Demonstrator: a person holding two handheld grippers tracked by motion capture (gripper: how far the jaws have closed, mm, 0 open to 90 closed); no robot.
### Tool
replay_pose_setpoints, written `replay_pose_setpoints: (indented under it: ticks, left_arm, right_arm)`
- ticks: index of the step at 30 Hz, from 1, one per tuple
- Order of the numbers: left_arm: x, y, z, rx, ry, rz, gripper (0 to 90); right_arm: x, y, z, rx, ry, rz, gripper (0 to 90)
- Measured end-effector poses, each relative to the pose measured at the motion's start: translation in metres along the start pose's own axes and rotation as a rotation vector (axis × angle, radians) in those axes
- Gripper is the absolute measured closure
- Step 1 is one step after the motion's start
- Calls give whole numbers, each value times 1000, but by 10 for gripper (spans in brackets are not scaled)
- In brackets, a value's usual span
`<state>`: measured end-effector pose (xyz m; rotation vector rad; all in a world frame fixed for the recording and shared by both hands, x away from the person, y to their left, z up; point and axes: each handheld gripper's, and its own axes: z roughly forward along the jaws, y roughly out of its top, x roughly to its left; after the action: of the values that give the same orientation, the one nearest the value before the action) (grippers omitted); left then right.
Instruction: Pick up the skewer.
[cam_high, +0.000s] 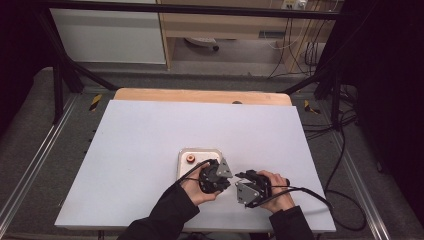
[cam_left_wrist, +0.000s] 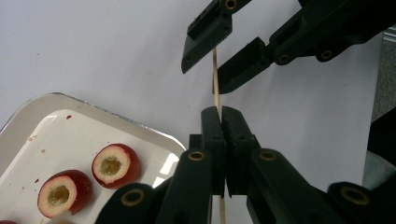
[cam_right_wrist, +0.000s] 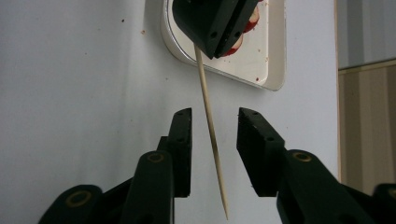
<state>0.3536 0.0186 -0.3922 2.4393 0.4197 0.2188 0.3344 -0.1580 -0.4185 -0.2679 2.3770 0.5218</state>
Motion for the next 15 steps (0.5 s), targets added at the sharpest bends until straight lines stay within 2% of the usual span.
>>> replay_pose_setpoints:
  ticks: [1,2,4,9,14,15]
  left_arm:
    - [0,0,0,3,-1,3,884]
    - [0,0,0,3,-3,3,884]
    - [0,-1,0,3,-3,2,884]
    - [0,-1,1,5,-7,1,884]
    - [-1,-2,4,15,-9,5,884]
    - [0,-2,4,18,-8,6,884]
  right_arm:
    - [0,0,0,0,0,0,684]
    - [0,0,1,6,1,-30,713]
    - [0,0,1,8,-2,-58,738]
    - [1,-1,2,17,-1,-112,802]
    - [3,-1,2,26,5,-130,843]
    - [3,-1,2,28,4,-146,861]
